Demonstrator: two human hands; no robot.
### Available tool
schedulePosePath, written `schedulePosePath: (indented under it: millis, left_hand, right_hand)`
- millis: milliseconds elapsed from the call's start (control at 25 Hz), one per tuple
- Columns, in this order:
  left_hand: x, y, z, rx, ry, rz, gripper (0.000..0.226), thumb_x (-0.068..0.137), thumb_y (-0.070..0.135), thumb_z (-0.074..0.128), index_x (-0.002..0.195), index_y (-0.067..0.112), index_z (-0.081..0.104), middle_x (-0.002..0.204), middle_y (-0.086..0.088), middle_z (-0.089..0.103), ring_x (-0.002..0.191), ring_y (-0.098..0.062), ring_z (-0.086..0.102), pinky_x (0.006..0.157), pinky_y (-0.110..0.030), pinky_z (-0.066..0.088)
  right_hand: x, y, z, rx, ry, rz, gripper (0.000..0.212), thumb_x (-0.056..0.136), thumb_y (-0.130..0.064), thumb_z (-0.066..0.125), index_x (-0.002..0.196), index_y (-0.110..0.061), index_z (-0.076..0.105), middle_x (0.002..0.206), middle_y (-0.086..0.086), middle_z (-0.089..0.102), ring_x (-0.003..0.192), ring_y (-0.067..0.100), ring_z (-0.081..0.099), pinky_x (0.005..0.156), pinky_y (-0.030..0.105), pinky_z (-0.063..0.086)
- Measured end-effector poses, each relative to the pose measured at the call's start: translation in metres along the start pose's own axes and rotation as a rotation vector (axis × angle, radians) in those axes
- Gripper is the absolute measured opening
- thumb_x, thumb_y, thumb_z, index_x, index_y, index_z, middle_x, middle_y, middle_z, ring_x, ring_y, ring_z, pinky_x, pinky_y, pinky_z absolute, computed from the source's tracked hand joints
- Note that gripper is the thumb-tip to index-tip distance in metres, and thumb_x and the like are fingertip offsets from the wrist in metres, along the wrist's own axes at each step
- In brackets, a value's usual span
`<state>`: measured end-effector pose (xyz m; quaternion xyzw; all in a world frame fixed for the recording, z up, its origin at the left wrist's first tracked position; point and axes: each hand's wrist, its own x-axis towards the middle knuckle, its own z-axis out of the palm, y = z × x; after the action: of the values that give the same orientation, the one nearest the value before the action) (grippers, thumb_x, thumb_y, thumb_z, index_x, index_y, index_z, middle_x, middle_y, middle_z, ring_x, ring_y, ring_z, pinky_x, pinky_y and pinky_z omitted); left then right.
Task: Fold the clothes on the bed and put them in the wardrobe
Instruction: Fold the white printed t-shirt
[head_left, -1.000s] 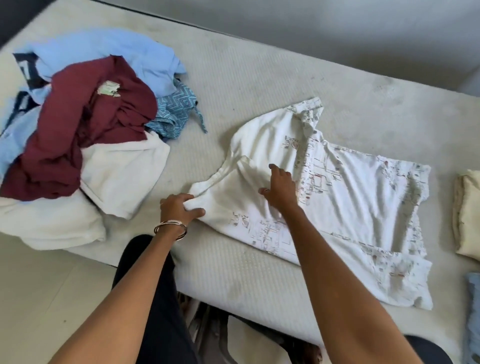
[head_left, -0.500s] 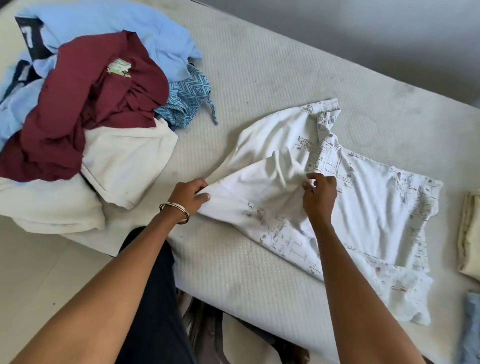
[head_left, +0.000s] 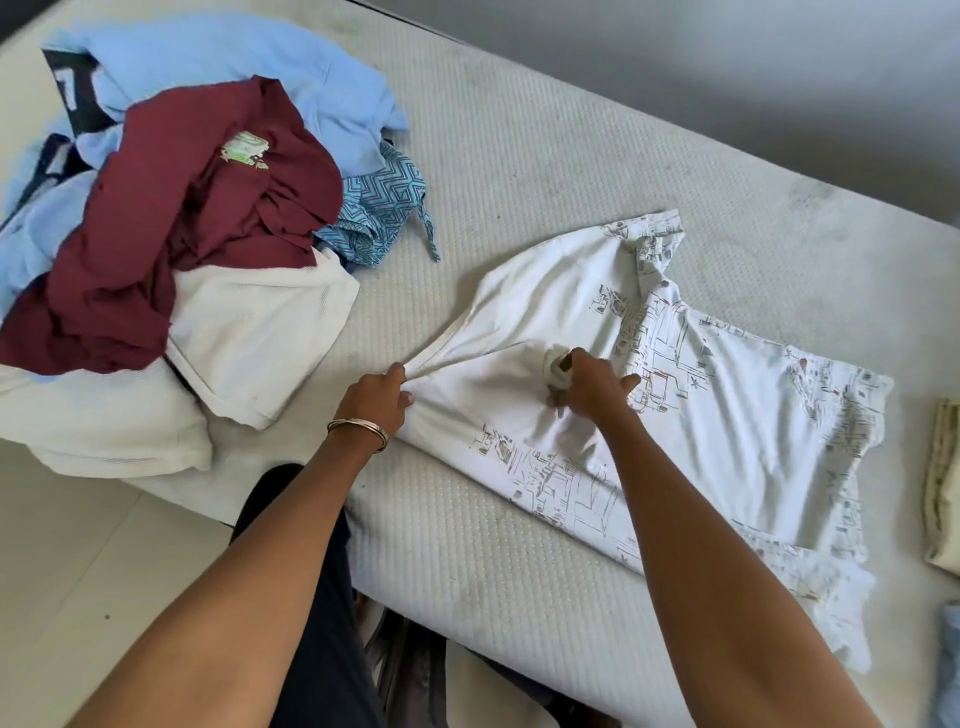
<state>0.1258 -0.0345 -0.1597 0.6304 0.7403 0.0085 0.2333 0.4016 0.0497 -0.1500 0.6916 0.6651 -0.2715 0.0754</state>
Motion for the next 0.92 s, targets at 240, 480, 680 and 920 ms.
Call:
schedulePosePath:
  millis: [240,480,680,920]
  left_hand:
    - [0.002,-0.011,0.000,-0.305,0.036,-0.116,0.021,0.090,0.029,0.062,0.103,0.013,0.060,0.083,-0.016,0.065,0.082,-0.035,0.060,0.068,-0.034,0.042]
    - [-0.004,-0.030,-0.008,-0.494,-0.142,-0.037,0.034,0.087,0.005,0.059,0.095,0.038,0.067,0.097,0.001,0.069,0.087,-0.017,0.063,0.072,-0.022,0.044]
    - [-0.002,-0.027,-0.018,-0.731,-0.248,-0.245,0.022,0.082,0.021,0.061,0.092,0.034,0.075,0.108,0.009,0.070,0.103,-0.012,0.061,0.092,-0.026,0.045]
    - [-0.001,-0.007,-0.003,-0.607,-0.082,-0.270,0.016,0.078,0.021,0.078,0.088,0.014,0.068,0.085,-0.001,0.063,0.084,-0.018,0.058,0.073,-0.024,0.039]
  right_hand:
    - [-0.035,0.004,-0.030,0.350,0.366,-0.345,0.026,0.066,0.010,0.053,0.084,-0.006,0.064,0.080,0.013,0.062,0.080,0.032,0.059,0.066,0.030,0.030]
    - [-0.128,0.059,0.037,0.306,0.588,-0.079,0.047,0.052,0.015,0.046,0.081,-0.018,0.063,0.074,-0.021,0.048,0.092,0.013,0.049,0.083,0.030,0.019]
    - [-0.139,0.052,0.048,0.871,0.544,0.361,0.016,0.089,-0.004,0.059,0.103,-0.010,0.062,0.086,-0.001,0.064,0.091,0.027,0.061,0.081,0.028,0.046]
    - [-0.087,0.040,0.038,0.933,0.307,0.513,0.030,0.078,-0.032,0.079,0.088,-0.005,0.068,0.076,0.005,0.067,0.076,0.024,0.059,0.077,0.039,0.050]
